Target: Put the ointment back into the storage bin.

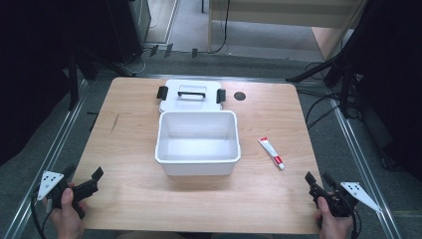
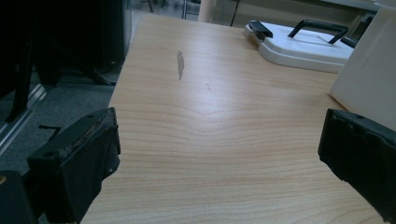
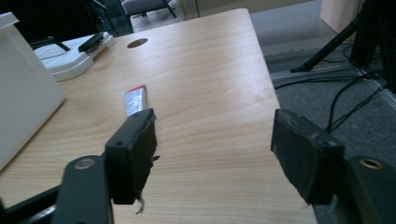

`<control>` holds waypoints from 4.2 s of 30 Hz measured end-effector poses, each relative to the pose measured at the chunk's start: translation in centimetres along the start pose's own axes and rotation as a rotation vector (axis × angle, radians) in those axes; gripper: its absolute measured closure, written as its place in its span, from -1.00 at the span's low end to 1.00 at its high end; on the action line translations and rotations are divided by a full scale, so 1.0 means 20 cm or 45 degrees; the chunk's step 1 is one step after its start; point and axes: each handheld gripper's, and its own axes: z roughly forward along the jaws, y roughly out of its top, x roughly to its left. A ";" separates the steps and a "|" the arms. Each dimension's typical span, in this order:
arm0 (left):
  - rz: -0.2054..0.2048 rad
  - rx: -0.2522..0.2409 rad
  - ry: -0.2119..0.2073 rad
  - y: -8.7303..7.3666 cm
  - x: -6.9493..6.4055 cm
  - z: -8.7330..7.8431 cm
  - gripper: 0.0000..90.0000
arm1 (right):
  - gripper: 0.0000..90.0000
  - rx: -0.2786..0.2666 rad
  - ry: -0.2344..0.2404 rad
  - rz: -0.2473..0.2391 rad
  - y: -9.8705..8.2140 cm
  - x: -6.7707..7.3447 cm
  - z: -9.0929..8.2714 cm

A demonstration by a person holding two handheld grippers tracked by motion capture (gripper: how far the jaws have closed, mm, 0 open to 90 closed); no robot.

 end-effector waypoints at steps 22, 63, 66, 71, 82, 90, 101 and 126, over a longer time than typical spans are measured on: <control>0.151 0.012 0.036 -0.01 -0.06 0.02 -1.00 | -0.41 0.782 0.088 -0.425 0.20 0.21 0.19; 0.170 0.026 0.010 -0.01 -0.07 0.01 -1.00 | 0.40 1.618 -0.005 -0.598 0.43 0.51 0.97; 0.173 0.026 0.010 -0.01 -0.07 0.01 -1.00 | 0.42 1.630 -0.007 -0.609 0.42 0.52 0.99; 0.173 0.027 0.011 -0.01 -0.07 0.01 -1.00 | 0.49 1.624 -0.025 -0.624 0.41 0.53 1.01; 0.177 0.034 0.015 -0.01 -0.07 0.02 -1.00 | 0.62 1.613 -0.019 -0.636 0.42 0.52 1.01; 0.183 0.044 0.017 -0.01 -0.07 0.02 -1.00 | 0.62 1.580 0.007 -0.617 0.55 0.55 0.97; 0.181 0.042 0.015 -0.01 -0.07 0.02 -1.00 | 0.62 1.524 0.057 -0.633 0.77 0.71 0.91; 0.186 0.047 0.011 -0.01 -0.07 0.02 -1.00 | 0.62 1.496 0.233 -0.708 1.03 1.13 0.81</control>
